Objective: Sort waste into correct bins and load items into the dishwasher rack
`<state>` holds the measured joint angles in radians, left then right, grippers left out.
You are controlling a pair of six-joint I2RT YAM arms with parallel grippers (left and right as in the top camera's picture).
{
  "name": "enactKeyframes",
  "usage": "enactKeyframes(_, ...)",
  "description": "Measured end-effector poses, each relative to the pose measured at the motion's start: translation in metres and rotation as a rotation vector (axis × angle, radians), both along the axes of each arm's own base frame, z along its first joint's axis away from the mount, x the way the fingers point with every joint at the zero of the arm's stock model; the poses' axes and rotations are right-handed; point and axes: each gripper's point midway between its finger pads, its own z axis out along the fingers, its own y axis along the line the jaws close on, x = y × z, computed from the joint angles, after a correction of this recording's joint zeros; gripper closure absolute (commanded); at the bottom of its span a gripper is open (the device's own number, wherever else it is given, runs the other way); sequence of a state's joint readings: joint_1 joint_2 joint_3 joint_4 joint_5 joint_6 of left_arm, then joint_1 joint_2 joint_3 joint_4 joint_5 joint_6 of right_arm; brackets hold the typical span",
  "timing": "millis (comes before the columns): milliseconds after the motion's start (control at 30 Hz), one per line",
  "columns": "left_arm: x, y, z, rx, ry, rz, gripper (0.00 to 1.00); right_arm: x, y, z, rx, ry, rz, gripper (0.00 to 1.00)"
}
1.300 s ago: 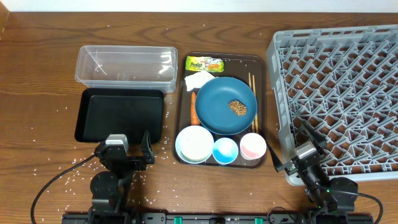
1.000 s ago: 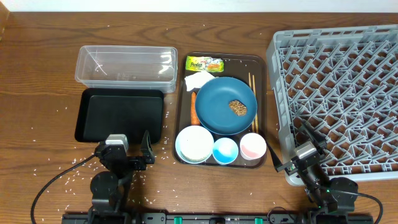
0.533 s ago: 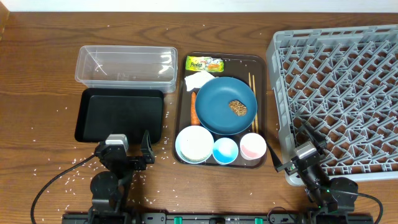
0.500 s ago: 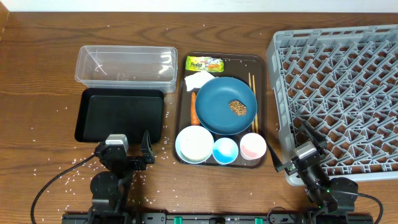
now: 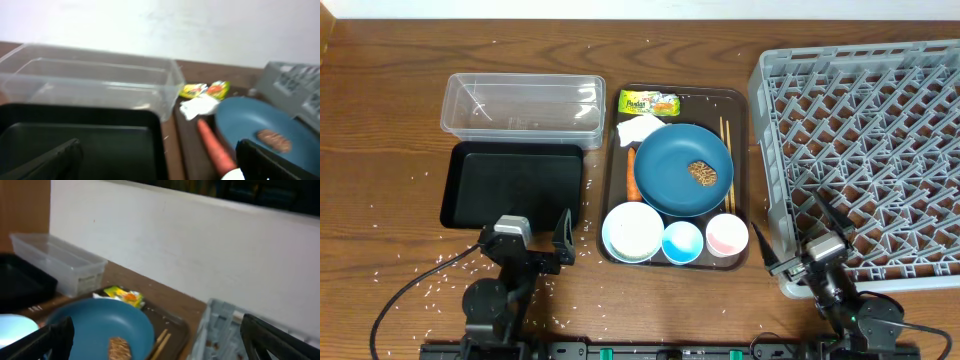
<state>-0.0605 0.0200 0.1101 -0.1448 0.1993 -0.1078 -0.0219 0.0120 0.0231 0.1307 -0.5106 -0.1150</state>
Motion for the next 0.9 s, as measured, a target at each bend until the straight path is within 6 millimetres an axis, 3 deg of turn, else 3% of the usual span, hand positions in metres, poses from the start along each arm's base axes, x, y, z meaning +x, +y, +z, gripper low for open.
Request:
enactKeyframes(200, -0.002, -0.012, 0.055, -0.033, 0.029, -0.066, 0.02, -0.003, -0.001, 0.025, 0.124, 0.148, 0.006, 0.01)
enactKeyframes(267, 0.001, -0.018, 0.075, -0.041, 0.086, -0.101, 0.02, -0.003, -0.001, 0.038, 0.144, 0.209, 0.004, 0.01)
enactKeyframes(367, 0.010, -0.031, 0.091, -0.059, 0.248, -0.166, 0.02, 0.002, -0.001, 0.059, 0.164, 0.348, -0.007, 0.01)
enactKeyframes(533, 0.022, -0.057, 0.092, -0.094, 0.595, -0.279, 0.02, 0.026, -0.003, 0.071, 0.176, 0.626, -0.039, 0.01)
enactKeyframes(667, 0.029, -0.090, 0.083, -0.083, 0.792, -0.387, 0.02, 0.053, 0.005, 0.076, 0.187, 0.760, 0.010, 0.01)
enactKeyframes(900, 0.017, -0.153, 0.032, 0.004, 1.011, -0.571, 0.02, 0.072, 0.007, 0.040, 0.246, 0.975, 0.001, 0.01)
